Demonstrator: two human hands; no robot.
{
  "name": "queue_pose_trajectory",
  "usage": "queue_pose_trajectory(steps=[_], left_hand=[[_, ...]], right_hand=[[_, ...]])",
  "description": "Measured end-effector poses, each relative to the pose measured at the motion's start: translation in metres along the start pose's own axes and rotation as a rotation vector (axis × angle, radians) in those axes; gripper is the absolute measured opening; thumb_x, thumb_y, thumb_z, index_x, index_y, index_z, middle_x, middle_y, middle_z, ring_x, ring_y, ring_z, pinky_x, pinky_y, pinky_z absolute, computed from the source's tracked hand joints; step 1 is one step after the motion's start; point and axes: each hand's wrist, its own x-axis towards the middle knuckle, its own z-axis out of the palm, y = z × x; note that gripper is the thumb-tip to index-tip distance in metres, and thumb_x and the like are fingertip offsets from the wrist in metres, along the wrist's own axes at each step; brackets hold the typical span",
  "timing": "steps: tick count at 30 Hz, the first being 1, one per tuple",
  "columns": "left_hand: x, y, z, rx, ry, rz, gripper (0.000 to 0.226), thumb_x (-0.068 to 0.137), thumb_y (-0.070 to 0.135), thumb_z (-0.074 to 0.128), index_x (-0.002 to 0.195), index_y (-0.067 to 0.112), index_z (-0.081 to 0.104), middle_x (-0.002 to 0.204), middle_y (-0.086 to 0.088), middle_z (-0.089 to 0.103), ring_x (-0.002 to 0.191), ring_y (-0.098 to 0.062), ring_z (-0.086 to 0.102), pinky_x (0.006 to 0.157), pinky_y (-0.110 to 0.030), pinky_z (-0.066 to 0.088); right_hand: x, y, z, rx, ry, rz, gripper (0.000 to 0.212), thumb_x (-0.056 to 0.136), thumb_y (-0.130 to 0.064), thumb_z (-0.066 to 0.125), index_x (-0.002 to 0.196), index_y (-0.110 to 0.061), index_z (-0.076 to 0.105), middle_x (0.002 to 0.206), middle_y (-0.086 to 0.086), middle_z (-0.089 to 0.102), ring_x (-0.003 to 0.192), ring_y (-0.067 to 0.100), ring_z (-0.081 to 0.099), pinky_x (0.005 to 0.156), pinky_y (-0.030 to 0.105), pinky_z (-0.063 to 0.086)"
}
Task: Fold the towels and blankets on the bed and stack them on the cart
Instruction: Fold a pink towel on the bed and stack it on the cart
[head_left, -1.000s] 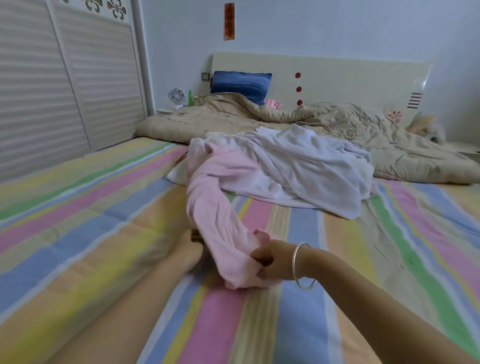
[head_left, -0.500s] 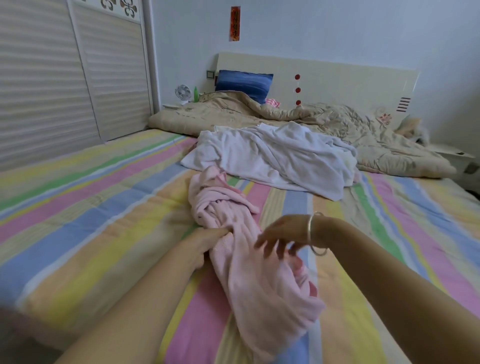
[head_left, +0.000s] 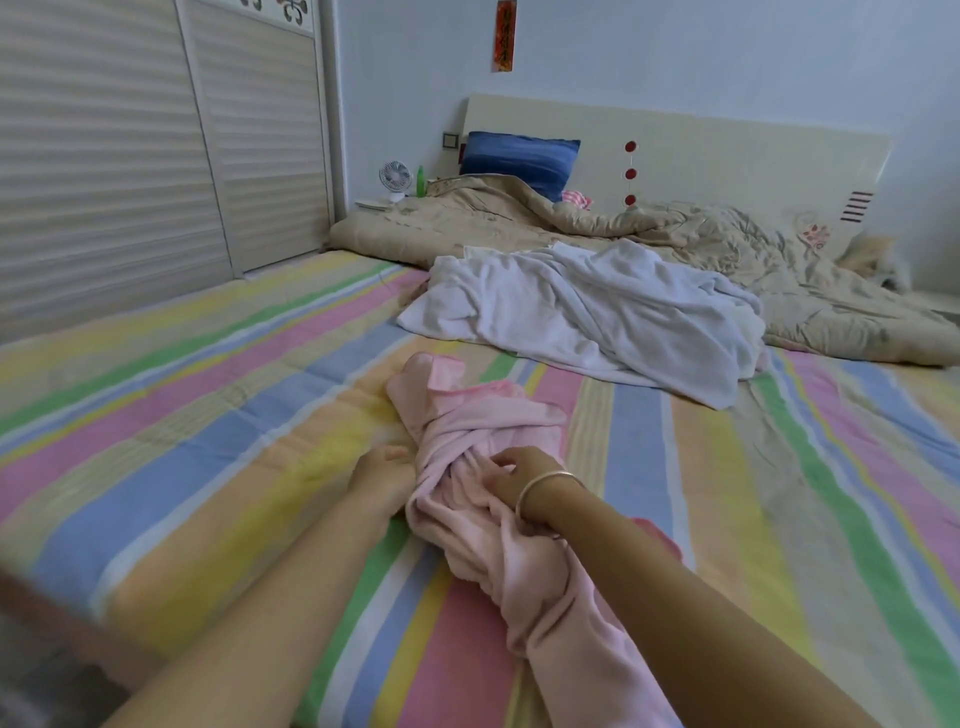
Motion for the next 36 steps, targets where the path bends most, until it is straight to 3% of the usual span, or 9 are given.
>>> queue_pose_trajectory(steps=[3, 8, 13, 16, 20, 25, 30, 33, 36], left_hand=[[-0.004, 0.001, 0.015, -0.055, 0.03, -0.037, 0.03, 0.09, 0.011, 0.05, 0.117, 0.023, 0.056, 0.111, -0.01, 0.065, 0.099, -0.033, 0.063, 0.089, -0.045, 0.055], [-0.018, 0.017, 0.044, -0.135, -0.175, -0.128, 0.018, 0.098, 0.022, 0.049, 0.095, 0.012, 0.064, 0.07, -0.006, 0.059, 0.054, -0.016, 0.048, 0.043, -0.022, 0.04], [-0.034, 0.029, 0.073, 0.021, -0.057, 0.132, 0.026, 0.09, 0.026, 0.061, 0.07, 0.011, 0.06, 0.065, -0.008, 0.059, 0.069, -0.023, 0.055, 0.055, -0.027, 0.037], [-0.032, 0.027, 0.056, 0.321, 0.141, 0.136, 0.039, 0.089, 0.038, 0.058, 0.1, 0.002, 0.067, 0.095, -0.02, 0.069, 0.089, -0.035, 0.065, 0.071, -0.035, 0.049], [-0.037, 0.013, 0.02, 0.322, 0.415, -0.039, 0.043, 0.095, 0.032, 0.052, 0.116, -0.005, 0.062, 0.122, -0.027, 0.061, 0.11, -0.041, 0.06, 0.089, -0.041, 0.049], [-0.062, 0.012, 0.026, 0.101, 0.558, -0.009, 0.052, 0.093, 0.017, 0.056, 0.136, 0.002, 0.031, 0.141, -0.026, 0.032, 0.118, -0.049, 0.049, 0.097, -0.048, 0.042], [-0.116, 0.021, 0.066, 0.63, 0.206, 0.811, 0.04, 0.078, 0.015, 0.062, 0.118, 0.018, 0.059, 0.123, -0.007, 0.058, 0.118, -0.028, 0.05, 0.096, -0.037, 0.04], [-0.12, 0.002, 0.075, 0.987, -0.408, 0.758, 0.031, 0.067, 0.048, 0.059, 0.094, 0.033, 0.056, 0.109, 0.009, 0.064, 0.107, -0.02, 0.06, 0.084, -0.032, 0.049], [-0.1, -0.016, 0.076, 1.304, -0.447, 0.668, 0.089, 0.056, 0.07, 0.055, 0.132, 0.028, 0.037, 0.13, -0.001, 0.05, 0.115, -0.029, 0.052, 0.092, -0.041, 0.046]], right_hand=[[-0.004, 0.009, -0.006, -0.025, 0.105, -0.057, 0.022, 0.095, -0.025, 0.047, 0.095, -0.02, 0.068, 0.093, 0.008, 0.068, 0.089, 0.028, 0.062, 0.063, 0.025, 0.044], [-0.007, 0.05, -0.056, 0.117, 0.373, 0.054, 0.024, 0.093, -0.017, 0.05, 0.105, -0.018, 0.07, 0.102, 0.01, 0.069, 0.094, 0.028, 0.061, 0.078, 0.027, 0.042], [-0.027, 0.095, -0.113, 0.373, 0.505, 0.334, 0.018, 0.097, -0.006, 0.047, 0.104, 0.002, 0.061, 0.098, 0.018, 0.062, 0.09, 0.028, 0.056, 0.074, 0.027, 0.037], [-0.047, 0.113, -0.152, 0.373, 0.542, 0.498, 0.021, 0.101, -0.015, 0.045, 0.114, 0.0, 0.051, 0.119, 0.011, 0.054, 0.126, 0.023, 0.047, 0.09, 0.026, 0.036], [-0.06, 0.163, -0.153, 0.141, 0.717, 0.508, 0.03, 0.094, -0.015, 0.052, 0.12, -0.003, 0.057, 0.117, 0.021, 0.061, 0.11, 0.036, 0.058, 0.09, 0.039, 0.045], [-0.066, 0.175, -0.1, -0.194, 0.531, 0.384, 0.054, 0.089, -0.038, 0.058, 0.134, -0.016, 0.041, 0.136, 0.013, 0.042, 0.125, 0.033, 0.044, 0.099, 0.04, 0.04], [-0.051, 0.125, -0.086, -0.327, 0.626, -0.053, 0.046, 0.093, -0.02, 0.048, 0.139, -0.021, 0.042, 0.141, 0.008, 0.043, 0.128, 0.029, 0.037, 0.101, 0.036, 0.034], [-0.031, 0.095, -0.074, -0.304, 0.404, -0.192, 0.056, 0.094, -0.029, 0.05, 0.146, -0.022, 0.031, 0.148, 0.008, 0.035, 0.134, 0.029, 0.032, 0.107, 0.039, 0.033], [-0.013, 0.082, -0.06, -0.352, 0.108, -0.051, 0.095, 0.085, -0.045, 0.06, 0.154, -0.026, -0.003, 0.158, 0.011, 0.012, 0.139, 0.03, 0.029, 0.104, 0.041, 0.038]])
